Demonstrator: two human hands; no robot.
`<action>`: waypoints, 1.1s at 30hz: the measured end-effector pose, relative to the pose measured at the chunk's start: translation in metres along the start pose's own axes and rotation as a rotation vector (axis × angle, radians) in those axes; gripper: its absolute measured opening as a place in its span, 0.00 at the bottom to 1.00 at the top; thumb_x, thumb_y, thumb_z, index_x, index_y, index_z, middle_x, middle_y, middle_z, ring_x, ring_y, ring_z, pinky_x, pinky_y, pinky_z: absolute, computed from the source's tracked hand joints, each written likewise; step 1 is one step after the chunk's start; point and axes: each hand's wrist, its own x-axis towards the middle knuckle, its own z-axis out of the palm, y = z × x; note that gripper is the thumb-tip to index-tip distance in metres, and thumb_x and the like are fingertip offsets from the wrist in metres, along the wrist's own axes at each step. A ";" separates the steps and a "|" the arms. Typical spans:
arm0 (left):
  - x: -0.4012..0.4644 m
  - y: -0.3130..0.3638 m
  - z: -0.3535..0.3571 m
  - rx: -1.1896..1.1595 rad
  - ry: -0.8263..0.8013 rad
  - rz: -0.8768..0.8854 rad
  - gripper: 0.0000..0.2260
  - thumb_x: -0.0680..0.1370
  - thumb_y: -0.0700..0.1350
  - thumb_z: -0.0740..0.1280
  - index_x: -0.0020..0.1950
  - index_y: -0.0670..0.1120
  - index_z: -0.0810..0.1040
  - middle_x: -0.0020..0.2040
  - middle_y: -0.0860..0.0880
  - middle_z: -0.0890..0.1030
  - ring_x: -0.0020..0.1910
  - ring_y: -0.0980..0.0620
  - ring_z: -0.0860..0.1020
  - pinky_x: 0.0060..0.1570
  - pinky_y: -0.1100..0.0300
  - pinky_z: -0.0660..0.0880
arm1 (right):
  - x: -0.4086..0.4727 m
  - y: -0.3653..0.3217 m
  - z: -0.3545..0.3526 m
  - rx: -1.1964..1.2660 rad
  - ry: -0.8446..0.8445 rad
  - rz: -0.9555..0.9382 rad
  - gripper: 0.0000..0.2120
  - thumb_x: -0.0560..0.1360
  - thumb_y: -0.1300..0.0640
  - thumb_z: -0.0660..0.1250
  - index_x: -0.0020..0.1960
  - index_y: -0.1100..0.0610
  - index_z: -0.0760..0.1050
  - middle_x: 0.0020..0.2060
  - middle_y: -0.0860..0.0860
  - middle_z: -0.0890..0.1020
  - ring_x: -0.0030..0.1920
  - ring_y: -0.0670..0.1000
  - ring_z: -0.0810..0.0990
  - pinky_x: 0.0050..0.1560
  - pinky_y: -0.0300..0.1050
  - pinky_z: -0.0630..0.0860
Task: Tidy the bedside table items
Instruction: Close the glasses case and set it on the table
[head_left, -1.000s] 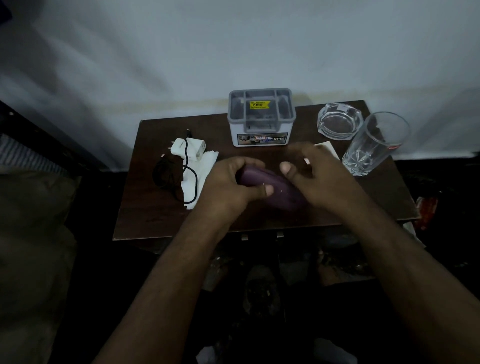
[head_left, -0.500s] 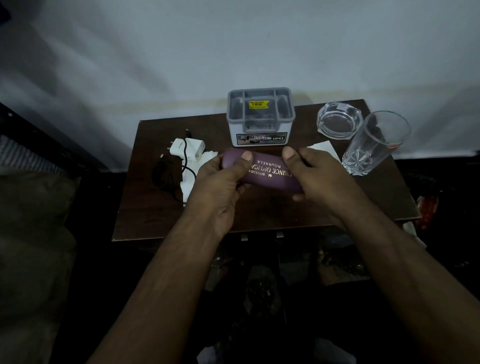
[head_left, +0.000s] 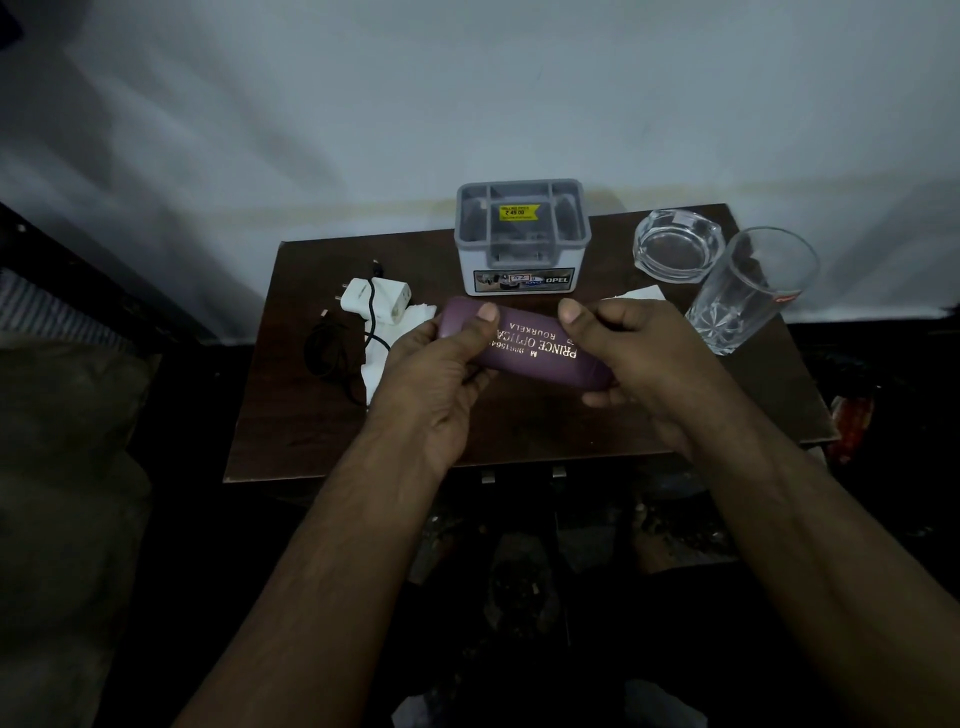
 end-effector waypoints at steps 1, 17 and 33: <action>0.000 0.000 0.000 -0.001 0.009 0.004 0.04 0.77 0.36 0.72 0.47 0.44 0.81 0.44 0.47 0.85 0.44 0.51 0.83 0.50 0.54 0.81 | 0.000 0.000 0.001 -0.007 0.001 0.006 0.14 0.77 0.43 0.70 0.48 0.55 0.84 0.46 0.52 0.85 0.44 0.51 0.84 0.34 0.45 0.83; -0.010 -0.002 0.002 0.240 -0.093 0.103 0.12 0.79 0.47 0.72 0.54 0.38 0.80 0.40 0.41 0.85 0.31 0.47 0.83 0.28 0.54 0.80 | -0.008 0.005 0.021 -0.285 -0.319 -0.372 0.37 0.75 0.55 0.75 0.75 0.47 0.57 0.48 0.51 0.85 0.40 0.53 0.87 0.45 0.51 0.83; 0.005 -0.014 -0.004 0.498 0.082 0.007 0.03 0.81 0.48 0.70 0.51 0.49 0.78 0.47 0.53 0.83 0.45 0.56 0.81 0.43 0.58 0.78 | 0.002 0.009 0.010 -0.180 0.063 -0.022 0.19 0.79 0.56 0.70 0.62 0.52 0.62 0.52 0.60 0.82 0.38 0.55 0.87 0.41 0.51 0.85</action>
